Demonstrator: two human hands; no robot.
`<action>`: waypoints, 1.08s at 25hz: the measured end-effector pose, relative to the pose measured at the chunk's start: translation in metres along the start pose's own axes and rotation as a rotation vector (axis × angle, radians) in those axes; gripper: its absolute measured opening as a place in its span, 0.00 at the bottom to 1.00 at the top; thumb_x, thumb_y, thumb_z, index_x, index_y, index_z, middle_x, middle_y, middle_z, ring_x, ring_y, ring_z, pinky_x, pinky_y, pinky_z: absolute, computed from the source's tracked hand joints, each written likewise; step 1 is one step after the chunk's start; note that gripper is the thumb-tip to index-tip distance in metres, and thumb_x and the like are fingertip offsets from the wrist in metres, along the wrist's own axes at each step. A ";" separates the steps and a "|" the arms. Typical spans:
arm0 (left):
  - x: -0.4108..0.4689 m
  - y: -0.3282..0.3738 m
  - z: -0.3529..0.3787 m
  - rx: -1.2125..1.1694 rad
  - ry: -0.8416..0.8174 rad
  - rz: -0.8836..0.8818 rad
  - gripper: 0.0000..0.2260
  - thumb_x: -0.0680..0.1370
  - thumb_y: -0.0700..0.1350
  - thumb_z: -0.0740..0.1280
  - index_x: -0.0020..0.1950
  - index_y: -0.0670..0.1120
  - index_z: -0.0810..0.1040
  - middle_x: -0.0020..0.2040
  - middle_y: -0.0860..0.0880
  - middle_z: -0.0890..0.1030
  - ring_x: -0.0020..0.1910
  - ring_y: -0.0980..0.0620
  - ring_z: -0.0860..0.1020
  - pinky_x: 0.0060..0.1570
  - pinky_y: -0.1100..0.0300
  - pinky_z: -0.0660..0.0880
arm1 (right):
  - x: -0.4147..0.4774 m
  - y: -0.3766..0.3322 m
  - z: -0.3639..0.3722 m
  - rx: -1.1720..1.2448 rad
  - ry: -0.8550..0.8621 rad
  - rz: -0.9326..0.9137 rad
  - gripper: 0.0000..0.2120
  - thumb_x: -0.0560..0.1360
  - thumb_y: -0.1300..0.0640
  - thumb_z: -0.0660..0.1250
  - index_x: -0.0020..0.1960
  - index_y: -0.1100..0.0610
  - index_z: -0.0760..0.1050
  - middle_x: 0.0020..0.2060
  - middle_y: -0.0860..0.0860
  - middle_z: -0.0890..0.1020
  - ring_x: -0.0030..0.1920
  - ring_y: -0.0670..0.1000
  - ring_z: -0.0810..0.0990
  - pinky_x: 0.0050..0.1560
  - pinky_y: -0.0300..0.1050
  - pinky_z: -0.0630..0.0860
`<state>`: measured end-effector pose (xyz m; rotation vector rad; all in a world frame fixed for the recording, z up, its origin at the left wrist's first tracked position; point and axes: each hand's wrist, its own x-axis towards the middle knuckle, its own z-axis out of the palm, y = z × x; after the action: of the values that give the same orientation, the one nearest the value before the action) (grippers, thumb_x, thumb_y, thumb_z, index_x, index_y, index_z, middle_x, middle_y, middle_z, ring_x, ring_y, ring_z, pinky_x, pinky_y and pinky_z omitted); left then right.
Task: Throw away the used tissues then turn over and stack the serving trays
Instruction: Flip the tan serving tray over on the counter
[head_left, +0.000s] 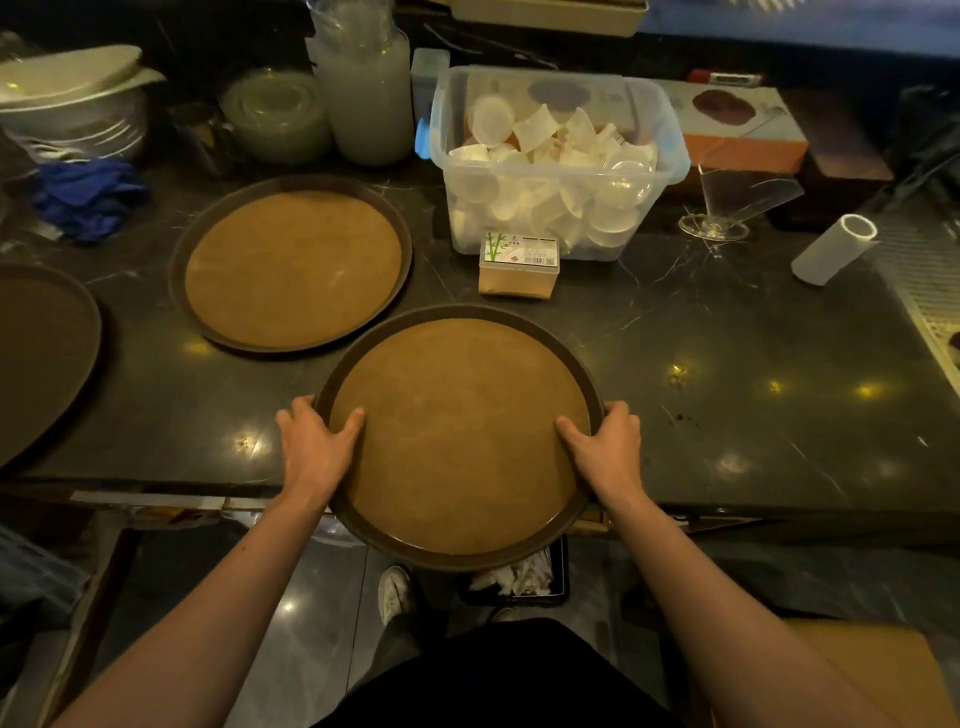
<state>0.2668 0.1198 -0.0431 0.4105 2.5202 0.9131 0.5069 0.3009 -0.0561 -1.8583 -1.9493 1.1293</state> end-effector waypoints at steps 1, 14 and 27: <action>-0.005 0.001 -0.002 -0.007 0.019 0.008 0.30 0.76 0.50 0.71 0.72 0.38 0.64 0.69 0.36 0.66 0.66 0.37 0.70 0.65 0.46 0.69 | -0.002 0.001 -0.001 0.016 0.010 -0.017 0.32 0.71 0.45 0.72 0.68 0.59 0.65 0.62 0.56 0.69 0.60 0.56 0.72 0.61 0.56 0.73; -0.024 -0.028 -0.081 -0.141 0.266 0.060 0.30 0.75 0.53 0.73 0.70 0.41 0.67 0.67 0.40 0.68 0.63 0.42 0.72 0.60 0.52 0.70 | -0.049 -0.067 0.015 0.157 0.081 -0.265 0.28 0.71 0.46 0.73 0.64 0.56 0.67 0.55 0.49 0.67 0.57 0.51 0.72 0.57 0.50 0.74; 0.080 -0.125 -0.251 -0.179 0.252 0.096 0.30 0.74 0.52 0.74 0.70 0.42 0.67 0.67 0.41 0.67 0.59 0.44 0.73 0.62 0.50 0.71 | -0.136 -0.203 0.168 0.145 0.152 -0.270 0.27 0.72 0.47 0.73 0.64 0.58 0.68 0.58 0.52 0.69 0.52 0.48 0.68 0.52 0.45 0.69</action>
<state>0.0602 -0.0737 0.0249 0.3835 2.6292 1.2888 0.2711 0.1324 0.0080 -1.5071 -1.9071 0.9882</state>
